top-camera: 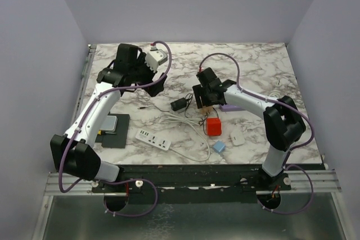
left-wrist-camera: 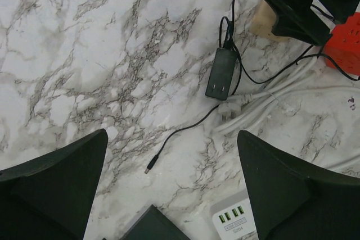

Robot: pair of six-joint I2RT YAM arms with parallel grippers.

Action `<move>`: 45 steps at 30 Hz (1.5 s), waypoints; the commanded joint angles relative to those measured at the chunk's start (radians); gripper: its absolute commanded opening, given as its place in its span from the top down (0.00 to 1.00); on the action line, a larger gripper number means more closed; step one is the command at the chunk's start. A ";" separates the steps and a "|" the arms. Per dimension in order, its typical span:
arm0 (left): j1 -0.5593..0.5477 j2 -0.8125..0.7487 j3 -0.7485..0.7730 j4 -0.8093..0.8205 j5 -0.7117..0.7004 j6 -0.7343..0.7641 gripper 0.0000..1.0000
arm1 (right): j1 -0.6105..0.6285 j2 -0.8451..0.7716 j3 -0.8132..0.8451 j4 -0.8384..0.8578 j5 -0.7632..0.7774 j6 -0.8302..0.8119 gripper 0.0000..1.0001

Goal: Insert the plug
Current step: Pick up the plug from the center of the board.

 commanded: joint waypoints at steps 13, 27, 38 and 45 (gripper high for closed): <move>0.005 -0.074 -0.028 -0.047 0.066 0.046 0.01 | 0.045 0.073 0.008 -0.019 0.049 -0.026 0.26; 0.004 -0.112 -0.067 -0.045 0.125 0.079 0.01 | 0.044 -0.048 0.045 -0.025 0.052 -0.016 0.56; 0.002 -0.196 -0.080 -0.009 0.307 0.101 0.01 | 0.044 -0.327 0.043 0.042 -0.286 -0.100 0.58; 0.001 -0.228 -0.093 0.021 0.403 0.184 0.01 | 0.044 -0.410 0.053 0.149 -0.492 -0.067 0.54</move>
